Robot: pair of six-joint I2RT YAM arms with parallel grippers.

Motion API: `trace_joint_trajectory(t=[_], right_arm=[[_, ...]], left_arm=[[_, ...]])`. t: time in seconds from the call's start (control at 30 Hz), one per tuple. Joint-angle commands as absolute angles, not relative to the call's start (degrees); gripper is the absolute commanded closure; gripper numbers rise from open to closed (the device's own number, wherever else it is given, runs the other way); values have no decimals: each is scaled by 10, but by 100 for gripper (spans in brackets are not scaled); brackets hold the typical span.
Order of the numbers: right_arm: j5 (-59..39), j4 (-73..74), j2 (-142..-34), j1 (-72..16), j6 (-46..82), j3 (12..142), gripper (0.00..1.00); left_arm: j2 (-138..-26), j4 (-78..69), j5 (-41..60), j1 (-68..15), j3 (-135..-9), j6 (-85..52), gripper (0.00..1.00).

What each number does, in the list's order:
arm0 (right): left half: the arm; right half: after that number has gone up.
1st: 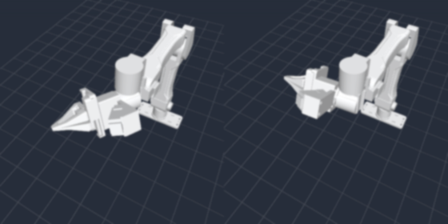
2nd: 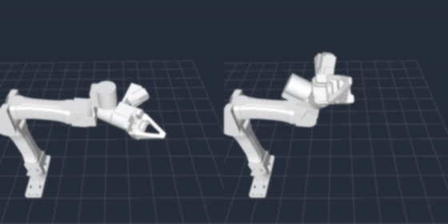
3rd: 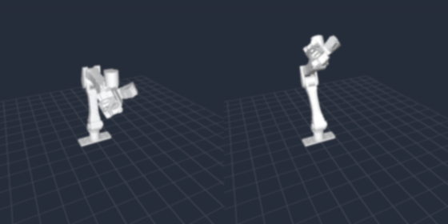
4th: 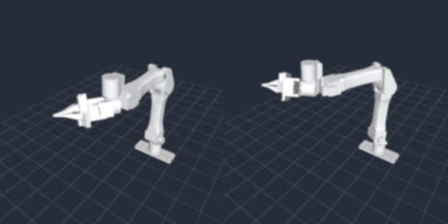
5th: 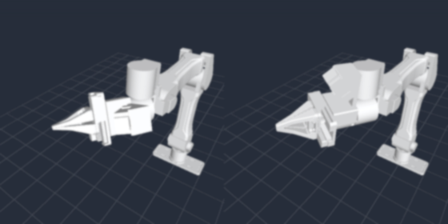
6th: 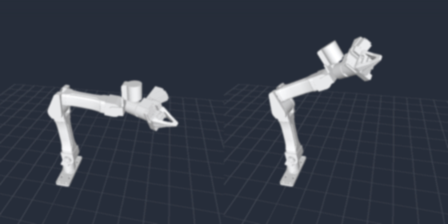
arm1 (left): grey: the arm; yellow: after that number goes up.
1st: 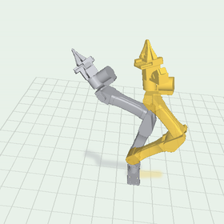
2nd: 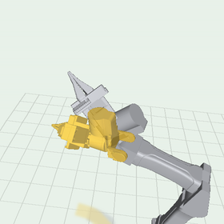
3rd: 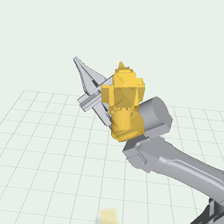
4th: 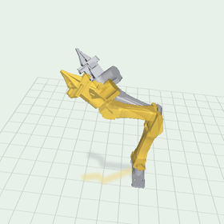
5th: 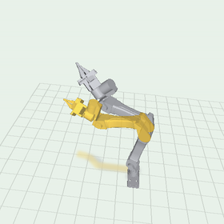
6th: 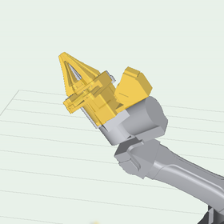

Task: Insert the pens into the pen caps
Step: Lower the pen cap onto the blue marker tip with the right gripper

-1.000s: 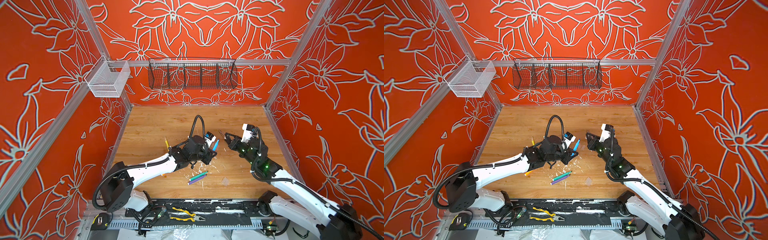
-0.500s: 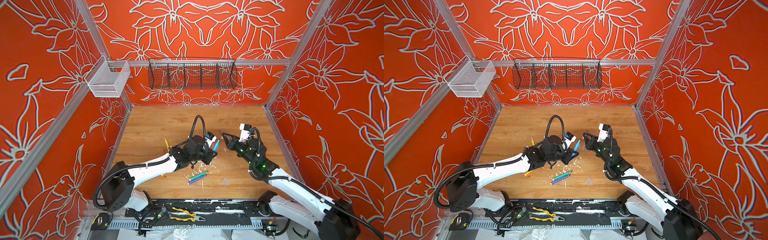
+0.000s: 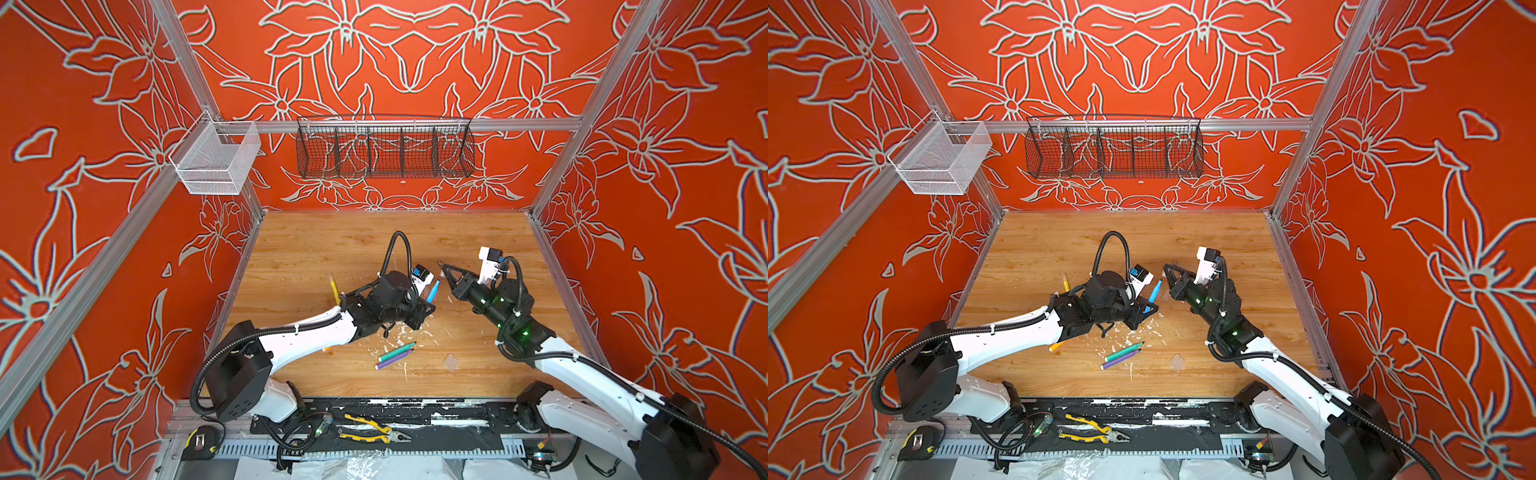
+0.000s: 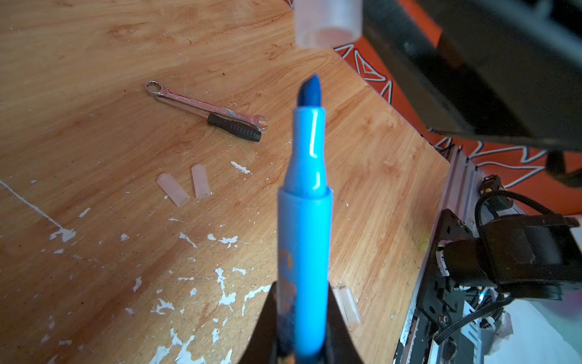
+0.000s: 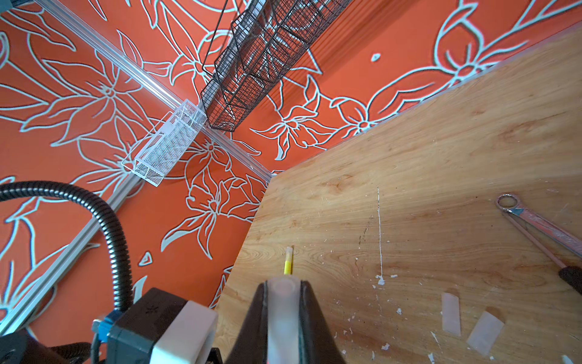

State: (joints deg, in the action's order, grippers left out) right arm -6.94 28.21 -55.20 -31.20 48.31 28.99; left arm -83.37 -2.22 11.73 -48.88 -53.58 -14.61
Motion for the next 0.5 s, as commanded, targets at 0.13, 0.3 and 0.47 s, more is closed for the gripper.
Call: trace_joint_trajectory(t=[0.13, 0.3, 0.47], right_arm=[[-95, 312, -562, -309, 498, 279, 100], [-112, 338, -585, -310, 506, 276, 100], [-120, 350, -597, -311, 509, 274, 100]], left_arm=[[-838, -33, 115, -493, -548, -150, 100], [-838, -32, 109, -493, -550, -151, 100], [-837, -29, 93, -492, -548, -155, 100]])
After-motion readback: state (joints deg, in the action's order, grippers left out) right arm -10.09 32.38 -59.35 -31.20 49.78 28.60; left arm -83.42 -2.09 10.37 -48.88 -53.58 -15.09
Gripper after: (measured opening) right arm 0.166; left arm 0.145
